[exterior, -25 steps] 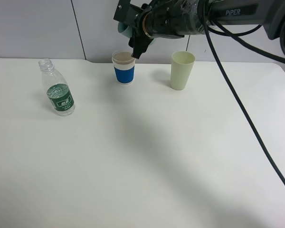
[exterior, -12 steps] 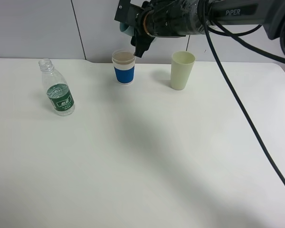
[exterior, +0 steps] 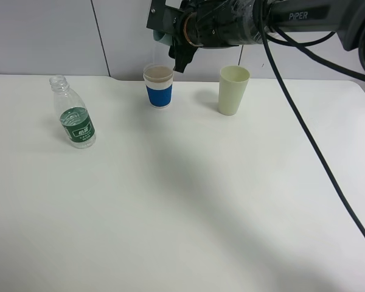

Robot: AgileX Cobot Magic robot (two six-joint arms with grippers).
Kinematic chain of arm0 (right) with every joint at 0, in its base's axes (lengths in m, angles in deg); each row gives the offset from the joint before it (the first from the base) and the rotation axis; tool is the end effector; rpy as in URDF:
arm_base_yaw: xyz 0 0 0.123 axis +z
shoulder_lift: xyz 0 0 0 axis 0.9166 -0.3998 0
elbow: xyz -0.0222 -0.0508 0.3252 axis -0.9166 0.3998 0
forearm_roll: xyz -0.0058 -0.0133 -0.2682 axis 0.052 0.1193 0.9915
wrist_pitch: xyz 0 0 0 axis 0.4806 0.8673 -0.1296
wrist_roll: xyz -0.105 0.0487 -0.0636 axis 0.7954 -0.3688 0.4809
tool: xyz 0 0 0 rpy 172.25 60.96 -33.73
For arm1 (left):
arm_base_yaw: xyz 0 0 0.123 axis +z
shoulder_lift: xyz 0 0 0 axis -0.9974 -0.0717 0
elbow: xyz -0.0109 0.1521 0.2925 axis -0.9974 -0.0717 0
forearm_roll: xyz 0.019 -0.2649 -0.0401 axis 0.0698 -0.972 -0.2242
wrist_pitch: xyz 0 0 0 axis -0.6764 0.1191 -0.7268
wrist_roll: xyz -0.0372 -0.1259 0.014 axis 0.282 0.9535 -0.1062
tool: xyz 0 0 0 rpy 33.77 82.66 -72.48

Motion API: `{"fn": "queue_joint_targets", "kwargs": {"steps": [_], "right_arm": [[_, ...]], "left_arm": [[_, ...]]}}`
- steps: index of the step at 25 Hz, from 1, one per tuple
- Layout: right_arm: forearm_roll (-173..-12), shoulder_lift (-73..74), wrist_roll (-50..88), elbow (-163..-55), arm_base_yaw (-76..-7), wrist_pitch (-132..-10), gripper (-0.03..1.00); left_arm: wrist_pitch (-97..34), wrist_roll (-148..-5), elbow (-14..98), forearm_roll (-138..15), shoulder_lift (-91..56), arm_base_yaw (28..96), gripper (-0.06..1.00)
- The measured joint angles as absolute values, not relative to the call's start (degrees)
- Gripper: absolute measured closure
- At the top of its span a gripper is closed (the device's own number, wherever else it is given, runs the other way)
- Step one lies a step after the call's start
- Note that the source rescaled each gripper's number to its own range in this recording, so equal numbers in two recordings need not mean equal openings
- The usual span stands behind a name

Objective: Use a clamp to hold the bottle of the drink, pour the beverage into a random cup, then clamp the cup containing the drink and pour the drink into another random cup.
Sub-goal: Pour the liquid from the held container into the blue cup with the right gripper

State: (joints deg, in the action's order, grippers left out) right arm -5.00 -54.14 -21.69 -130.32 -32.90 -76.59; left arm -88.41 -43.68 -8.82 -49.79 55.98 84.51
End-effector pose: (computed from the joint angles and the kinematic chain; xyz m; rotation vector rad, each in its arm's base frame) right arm 0.5225 0.3062 0.2282 -1.3759 1.4809 -0.5703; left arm 0.0005 -0.0031 0.2693 0.0401 2.0286 -0.0386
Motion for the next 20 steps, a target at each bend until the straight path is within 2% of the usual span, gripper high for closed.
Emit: {"fn": "queue_joint_targets", "kwargs": {"steps": [20], "right_arm": [[0.62,-54.14,-21.54,-130.32,-32.9,-79.34,0.96]], "left_arm": [[-88.41,-43.68,-8.82,-49.79,55.98,84.51,-0.06]]}}
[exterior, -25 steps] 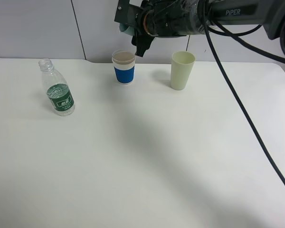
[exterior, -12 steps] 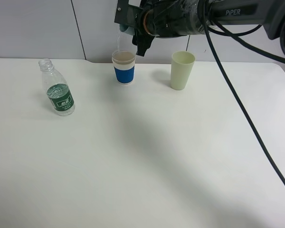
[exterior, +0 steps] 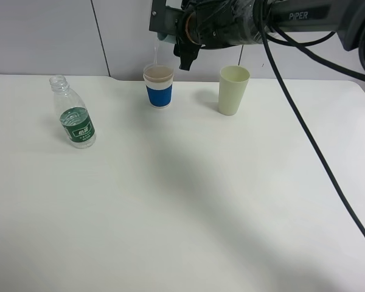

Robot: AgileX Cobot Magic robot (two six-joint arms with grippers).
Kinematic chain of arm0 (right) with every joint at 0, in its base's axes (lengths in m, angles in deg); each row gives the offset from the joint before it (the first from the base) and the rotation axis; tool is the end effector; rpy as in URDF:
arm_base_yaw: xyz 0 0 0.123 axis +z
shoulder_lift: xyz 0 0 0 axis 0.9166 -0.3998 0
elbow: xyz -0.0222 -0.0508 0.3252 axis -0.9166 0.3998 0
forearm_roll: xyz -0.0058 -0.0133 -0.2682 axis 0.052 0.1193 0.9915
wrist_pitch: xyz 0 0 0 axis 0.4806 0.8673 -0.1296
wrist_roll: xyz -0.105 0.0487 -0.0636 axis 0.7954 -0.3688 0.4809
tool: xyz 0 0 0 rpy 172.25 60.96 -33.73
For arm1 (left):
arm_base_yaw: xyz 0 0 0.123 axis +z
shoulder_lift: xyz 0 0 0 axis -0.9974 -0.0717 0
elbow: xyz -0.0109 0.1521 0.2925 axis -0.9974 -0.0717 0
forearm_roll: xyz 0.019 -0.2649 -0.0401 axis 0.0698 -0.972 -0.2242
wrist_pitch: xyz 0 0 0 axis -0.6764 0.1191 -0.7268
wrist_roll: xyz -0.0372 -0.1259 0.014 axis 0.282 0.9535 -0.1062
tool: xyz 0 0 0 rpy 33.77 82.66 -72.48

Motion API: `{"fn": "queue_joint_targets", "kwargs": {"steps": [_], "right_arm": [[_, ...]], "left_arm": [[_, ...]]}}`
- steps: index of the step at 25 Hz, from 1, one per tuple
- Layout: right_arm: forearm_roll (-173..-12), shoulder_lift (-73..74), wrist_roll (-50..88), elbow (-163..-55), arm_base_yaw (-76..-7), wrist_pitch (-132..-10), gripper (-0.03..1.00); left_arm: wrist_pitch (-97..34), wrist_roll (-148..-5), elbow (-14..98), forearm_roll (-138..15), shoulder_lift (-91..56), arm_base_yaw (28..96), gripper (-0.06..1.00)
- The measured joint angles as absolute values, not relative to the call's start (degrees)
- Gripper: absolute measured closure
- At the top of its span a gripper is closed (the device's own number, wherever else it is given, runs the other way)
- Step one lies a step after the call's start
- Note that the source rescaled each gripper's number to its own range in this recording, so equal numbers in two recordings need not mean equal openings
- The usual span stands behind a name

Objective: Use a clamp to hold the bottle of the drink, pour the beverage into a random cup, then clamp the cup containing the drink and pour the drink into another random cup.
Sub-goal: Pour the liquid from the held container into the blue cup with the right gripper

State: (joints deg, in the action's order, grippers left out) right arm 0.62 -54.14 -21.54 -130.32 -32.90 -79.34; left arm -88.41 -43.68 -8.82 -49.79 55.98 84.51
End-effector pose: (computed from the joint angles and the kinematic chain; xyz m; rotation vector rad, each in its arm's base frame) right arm 0.5256 0.3004 0.2315 -1.4178 1.4307 -0.6871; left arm 0.0005 -0.0031 0.2693 0.0401 2.0286 -0.0386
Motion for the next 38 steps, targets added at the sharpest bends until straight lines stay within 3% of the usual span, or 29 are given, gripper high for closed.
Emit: {"fn": "queue_joint_targets", "kwargs": {"steps": [38], "right_arm": [[4.03,-54.14,-15.48,-130.69,-32.9,-80.91,0.96]], "left_arm": [[-88.41,-43.68,-8.82,-49.79,55.98,84.51,-0.06]]}}
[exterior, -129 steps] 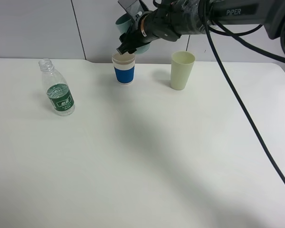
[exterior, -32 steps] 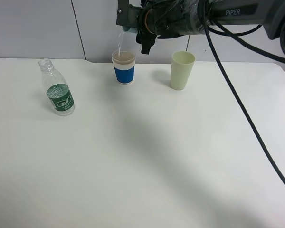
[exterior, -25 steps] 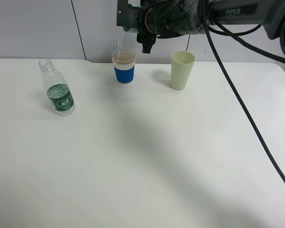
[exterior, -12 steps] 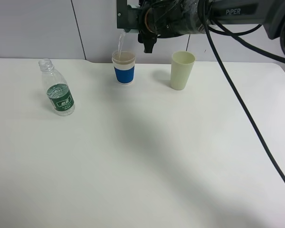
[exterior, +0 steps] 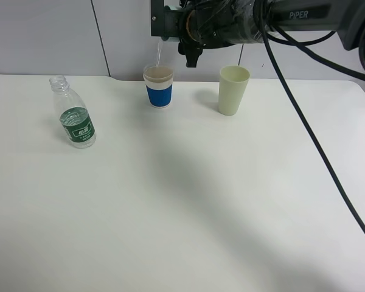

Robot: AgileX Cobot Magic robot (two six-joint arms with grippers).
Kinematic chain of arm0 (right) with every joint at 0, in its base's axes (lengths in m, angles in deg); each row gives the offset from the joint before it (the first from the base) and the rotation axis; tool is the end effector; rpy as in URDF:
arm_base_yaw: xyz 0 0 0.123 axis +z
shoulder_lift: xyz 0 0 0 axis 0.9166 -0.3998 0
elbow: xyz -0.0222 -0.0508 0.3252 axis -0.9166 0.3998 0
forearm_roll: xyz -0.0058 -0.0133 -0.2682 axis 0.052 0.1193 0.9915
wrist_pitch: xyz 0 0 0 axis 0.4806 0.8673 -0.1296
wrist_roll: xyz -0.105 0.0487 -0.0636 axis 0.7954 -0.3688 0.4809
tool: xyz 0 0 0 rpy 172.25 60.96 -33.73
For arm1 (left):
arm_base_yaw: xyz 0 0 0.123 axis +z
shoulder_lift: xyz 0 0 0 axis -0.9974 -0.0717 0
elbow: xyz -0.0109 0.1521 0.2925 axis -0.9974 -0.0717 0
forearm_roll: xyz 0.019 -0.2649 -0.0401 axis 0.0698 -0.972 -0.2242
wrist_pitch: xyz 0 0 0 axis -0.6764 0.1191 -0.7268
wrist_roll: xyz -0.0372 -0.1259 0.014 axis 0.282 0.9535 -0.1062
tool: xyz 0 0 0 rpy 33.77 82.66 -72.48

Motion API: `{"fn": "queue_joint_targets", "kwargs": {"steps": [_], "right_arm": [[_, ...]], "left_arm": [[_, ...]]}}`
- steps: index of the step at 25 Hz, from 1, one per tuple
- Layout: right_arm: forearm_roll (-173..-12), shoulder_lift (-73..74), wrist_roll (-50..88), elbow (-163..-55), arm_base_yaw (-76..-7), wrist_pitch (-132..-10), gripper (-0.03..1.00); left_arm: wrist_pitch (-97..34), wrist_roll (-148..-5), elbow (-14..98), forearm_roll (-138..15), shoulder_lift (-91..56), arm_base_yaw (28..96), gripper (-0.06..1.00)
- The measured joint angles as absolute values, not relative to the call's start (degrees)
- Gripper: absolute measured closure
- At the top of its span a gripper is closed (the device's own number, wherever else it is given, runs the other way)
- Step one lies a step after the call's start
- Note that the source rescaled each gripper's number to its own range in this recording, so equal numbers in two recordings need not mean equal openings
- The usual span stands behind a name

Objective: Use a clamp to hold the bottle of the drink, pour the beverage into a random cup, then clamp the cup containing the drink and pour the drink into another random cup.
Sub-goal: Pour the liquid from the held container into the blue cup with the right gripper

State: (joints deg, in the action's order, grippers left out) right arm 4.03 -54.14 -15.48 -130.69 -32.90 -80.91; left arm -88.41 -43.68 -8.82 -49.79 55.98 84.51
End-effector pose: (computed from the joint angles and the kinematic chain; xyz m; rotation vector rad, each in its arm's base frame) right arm 0.5280 0.2978 0.2365 -1.5165 1.3260 -0.8233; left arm 0.0005 -0.0031 0.2693 0.0401 2.0286 -0.0386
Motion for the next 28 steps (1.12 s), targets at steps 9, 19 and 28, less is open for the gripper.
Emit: {"fn": "queue_joint_targets", "kwargs": {"steps": [9,19,28], "right_arm": [[5.58,-54.14,-15.48,-130.69,-32.9,-80.96,0.96],[5.87,-54.14,-8.45,-130.69,-32.9,-82.38,0.96],[5.92,-54.14,-7.67,-130.69,-32.9,-82.38,0.96]], "left_arm": [[-88.41,-43.68,-8.82,-49.79,55.98,84.51,-0.06],[-88.41,-43.68,-8.82,-49.79,55.98,84.51,-0.06],[-88.41,-43.68,-8.82,-49.79,55.98,84.51,-0.06]]}}
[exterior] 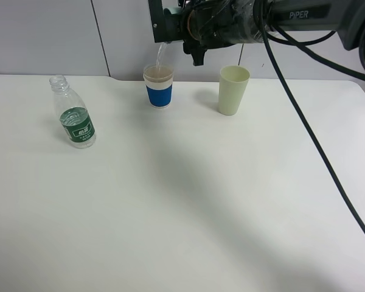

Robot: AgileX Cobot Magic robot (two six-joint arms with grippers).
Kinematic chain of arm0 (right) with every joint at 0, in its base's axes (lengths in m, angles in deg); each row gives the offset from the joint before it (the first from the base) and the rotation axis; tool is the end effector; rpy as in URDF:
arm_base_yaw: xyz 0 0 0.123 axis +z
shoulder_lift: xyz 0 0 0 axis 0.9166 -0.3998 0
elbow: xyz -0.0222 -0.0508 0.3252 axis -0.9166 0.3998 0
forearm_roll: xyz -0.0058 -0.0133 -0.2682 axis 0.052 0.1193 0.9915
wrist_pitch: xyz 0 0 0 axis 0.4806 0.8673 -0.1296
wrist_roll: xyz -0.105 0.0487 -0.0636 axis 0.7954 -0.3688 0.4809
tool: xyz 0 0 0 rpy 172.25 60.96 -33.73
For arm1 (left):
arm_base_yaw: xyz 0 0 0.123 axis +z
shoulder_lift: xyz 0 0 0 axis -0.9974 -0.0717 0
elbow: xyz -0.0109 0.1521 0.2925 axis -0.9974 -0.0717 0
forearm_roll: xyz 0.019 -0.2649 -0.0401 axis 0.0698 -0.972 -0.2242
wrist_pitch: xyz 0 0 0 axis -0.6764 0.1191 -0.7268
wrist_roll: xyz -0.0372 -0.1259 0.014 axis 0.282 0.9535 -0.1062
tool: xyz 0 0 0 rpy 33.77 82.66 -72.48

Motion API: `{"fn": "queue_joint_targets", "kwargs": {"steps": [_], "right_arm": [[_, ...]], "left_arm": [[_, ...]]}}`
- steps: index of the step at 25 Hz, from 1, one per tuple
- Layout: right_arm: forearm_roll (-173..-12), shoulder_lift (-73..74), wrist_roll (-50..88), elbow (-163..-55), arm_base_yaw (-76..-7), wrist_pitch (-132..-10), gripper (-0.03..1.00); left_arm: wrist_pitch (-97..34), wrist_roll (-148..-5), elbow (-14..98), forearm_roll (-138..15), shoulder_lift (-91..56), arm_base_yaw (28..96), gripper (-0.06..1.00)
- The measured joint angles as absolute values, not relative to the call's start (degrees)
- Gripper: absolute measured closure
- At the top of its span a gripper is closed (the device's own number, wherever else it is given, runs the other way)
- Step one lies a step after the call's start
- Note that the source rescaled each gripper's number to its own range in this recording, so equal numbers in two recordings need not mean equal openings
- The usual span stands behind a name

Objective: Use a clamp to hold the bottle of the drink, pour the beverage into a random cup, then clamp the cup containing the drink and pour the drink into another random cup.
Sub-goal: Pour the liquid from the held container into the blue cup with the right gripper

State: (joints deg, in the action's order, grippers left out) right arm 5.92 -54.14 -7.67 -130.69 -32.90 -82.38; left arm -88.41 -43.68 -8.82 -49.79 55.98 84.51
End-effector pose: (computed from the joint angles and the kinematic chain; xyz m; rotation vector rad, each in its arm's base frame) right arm 0.5293 0.2948 0.2382 -1.6268 1.2196 -0.9569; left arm 0.0005 -0.0031 0.2693 0.0401 2.0286 -0.0386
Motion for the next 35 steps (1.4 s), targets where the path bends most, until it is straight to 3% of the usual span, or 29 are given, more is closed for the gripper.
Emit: {"fn": "queue_joint_targets", "kwargs": {"steps": [35], "right_arm": [[11.04,-54.14,-2.97,-130.75,-32.9,-80.8,0.96]], "left_arm": [[-88.41,-43.68,-8.82,-49.79,55.98,84.51,-0.06]]}}
